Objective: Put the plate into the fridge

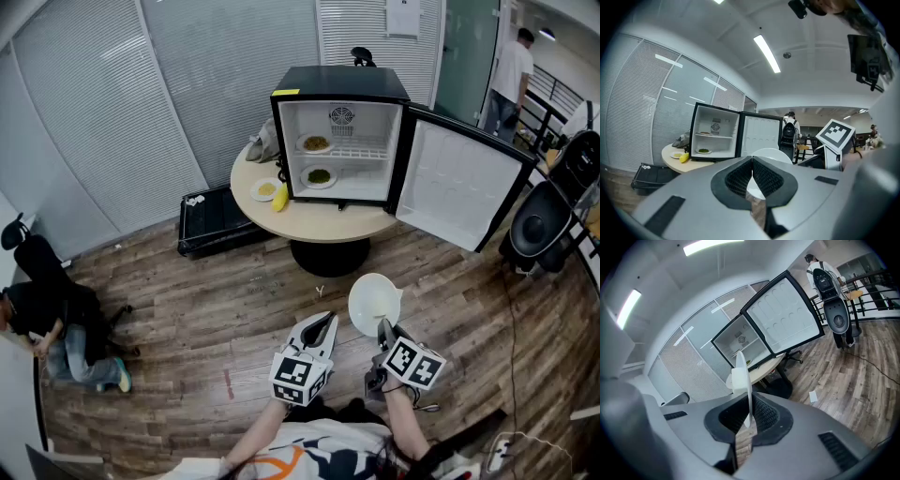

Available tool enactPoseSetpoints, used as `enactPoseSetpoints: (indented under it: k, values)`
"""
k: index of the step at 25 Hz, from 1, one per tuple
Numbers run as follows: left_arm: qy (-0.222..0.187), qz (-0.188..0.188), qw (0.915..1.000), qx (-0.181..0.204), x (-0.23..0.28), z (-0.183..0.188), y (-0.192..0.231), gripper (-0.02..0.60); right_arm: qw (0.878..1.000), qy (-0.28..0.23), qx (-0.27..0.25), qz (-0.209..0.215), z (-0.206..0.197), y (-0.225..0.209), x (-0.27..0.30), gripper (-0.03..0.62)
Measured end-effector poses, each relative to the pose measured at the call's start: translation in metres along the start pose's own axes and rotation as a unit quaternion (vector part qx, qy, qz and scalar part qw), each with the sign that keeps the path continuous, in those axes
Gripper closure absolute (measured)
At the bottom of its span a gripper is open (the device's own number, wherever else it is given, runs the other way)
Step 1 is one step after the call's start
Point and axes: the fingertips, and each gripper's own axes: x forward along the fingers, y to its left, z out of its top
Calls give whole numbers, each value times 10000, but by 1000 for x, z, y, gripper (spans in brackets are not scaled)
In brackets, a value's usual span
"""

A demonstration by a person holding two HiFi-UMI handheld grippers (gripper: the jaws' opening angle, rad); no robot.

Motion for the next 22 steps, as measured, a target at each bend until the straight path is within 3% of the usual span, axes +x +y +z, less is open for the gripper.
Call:
enactPoseSetpoints:
  k: [9,22]
  values:
    - [66,-125,9999,47,24,-1,-11,571,9997,-48,231,101,16,-15,8,566]
    - [-21,60,10000,-53,72,0,-25,570,9990,231,227,301,41,-50,24,566]
